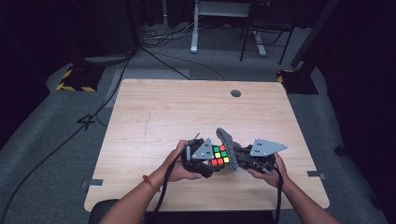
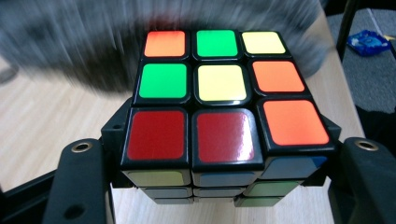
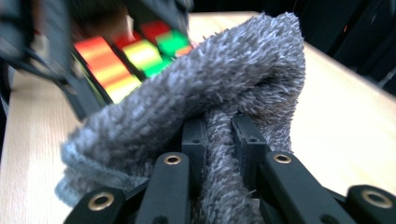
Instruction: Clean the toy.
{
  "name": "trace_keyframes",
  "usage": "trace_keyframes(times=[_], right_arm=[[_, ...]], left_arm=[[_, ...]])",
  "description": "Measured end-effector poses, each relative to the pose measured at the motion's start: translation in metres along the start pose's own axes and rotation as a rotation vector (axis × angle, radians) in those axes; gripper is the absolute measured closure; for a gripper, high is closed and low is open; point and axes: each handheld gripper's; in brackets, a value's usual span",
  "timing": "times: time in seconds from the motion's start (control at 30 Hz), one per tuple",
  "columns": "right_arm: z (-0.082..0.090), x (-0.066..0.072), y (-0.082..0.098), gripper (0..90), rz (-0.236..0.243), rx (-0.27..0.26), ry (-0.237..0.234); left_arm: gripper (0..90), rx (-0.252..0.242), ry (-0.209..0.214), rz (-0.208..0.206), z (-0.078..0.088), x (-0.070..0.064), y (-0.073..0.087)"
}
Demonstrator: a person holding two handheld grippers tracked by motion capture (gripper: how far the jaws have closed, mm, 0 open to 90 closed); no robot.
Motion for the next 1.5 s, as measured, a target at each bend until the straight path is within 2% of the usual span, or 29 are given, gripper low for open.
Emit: trace_keyframes(times=[0.1, 0.17, 0.2, 0.27, 0.33, 0.43, 0.53, 0.6, 0.63, 0.77, 0.83, 0.97, 1.03, 1.07, 1.13, 1.2, 1.27, 1.3, 1.37, 1.43, 1.5], right_arm=[[-0.007, -0.002, 0.004, 77.7, -0.030, 0.062, -0.050], [-0.009, -0.001, 0.003, 77.7, -0.023, 0.085, -0.070], [-0.008, 0.000, 0.002, 77.7, -0.016, 0.083, -0.075], [-0.004, 0.001, -0.001, 77.7, -0.013, 0.064, -0.091], [0.002, 0.002, -0.005, 77.5, -0.012, 0.035, -0.094], [0.007, 0.005, -0.010, 77.5, -0.002, 0.002, -0.070], [0.006, 0.003, -0.008, 77.5, -0.005, -0.003, -0.034], [0.003, 0.003, -0.006, 77.6, 0.006, 0.009, -0.019], [0.003, 0.004, -0.005, 77.7, 0.004, 0.004, -0.014], [0.008, 0.008, -0.011, 78.1, 0.010, -0.053, -0.032], [0.007, 0.013, -0.014, 78.1, 0.036, -0.047, -0.026], [0.005, 0.014, -0.013, 78.0, 0.024, -0.052, -0.048], [0.003, 0.016, -0.015, 77.9, 0.046, -0.039, -0.030], [0.003, 0.016, -0.015, 77.9, 0.062, -0.029, -0.014], [0.003, 0.013, -0.013, 77.9, 0.052, -0.018, 0.000], [0.002, 0.006, -0.008, 77.9, 0.048, 0.014, 0.037], [0.001, -0.002, -0.001, 77.9, -0.003, 0.026, 0.038], [0.000, -0.006, 0.002, 77.9, -0.020, 0.034, 0.041], [-0.003, -0.011, 0.008, 77.9, -0.071, 0.025, 0.013], [-0.010, -0.011, 0.011, 77.9, -0.072, 0.054, -0.003], [-0.017, -0.008, 0.015, 77.8, -0.080, 0.063, -0.051]], left_arm=[[33.2, -0.018, -0.002, 0.023, 0.003, 0.004, 0.001], [33.2, -0.016, -0.012, 0.039, 0.004, 0.008, 0.004], [33.3, -0.014, -0.006, 0.046, 0.004, 0.012, 0.006], [33.3, 0.024, -0.044, 0.039, 0.002, 0.016, 0.009], [33.2, 0.029, -0.010, 0.070, 0.000, 0.021, 0.014], [33.2, 0.025, 0.008, 0.058, -0.001, 0.017, 0.013], [33.3, 0.028, 0.025, 0.036, -0.004, 0.009, 0.009], [33.1, 0.051, 0.003, 0.017, -0.009, 0.006, 0.008], [33.1, 0.060, 0.001, 0.024, -0.010, 0.005, 0.008], [32.8, 0.091, 0.006, 0.014, -0.017, 0.004, 0.008], [32.8, 0.118, 0.007, 0.004, -0.021, 0.001, 0.008], [32.8, 0.152, 0.002, -0.015, -0.029, -0.002, 0.008], [32.9, 0.162, -0.005, -0.015, -0.031, -0.003, 0.008], [33.1, 0.157, 0.003, -0.012, -0.031, -0.002, 0.008], [33.2, 0.138, -0.009, -0.009, -0.028, -0.001, 0.008], [33.2, 0.102, -0.002, 0.001, -0.021, 0.002, 0.006], [33.3, 0.068, -0.019, 0.003, -0.013, 0.003, 0.005], [33.3, 0.050, -0.011, 0.013, -0.010, 0.004, 0.005], [33.3, 0.020, -0.023, 0.009, -0.004, 0.005, 0.004], [33.3, -0.014, -0.010, 0.015, 0.001, 0.006, 0.003], [33.3, -0.030, -0.008, 0.008, 0.003, 0.005, 0.001]])
Point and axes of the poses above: each handheld gripper's, and its own axes: z roughly backward along the jaws, y roughly out of its underside, x roughly to its left, and after that the axes turned 3 degrees about z, right-handed
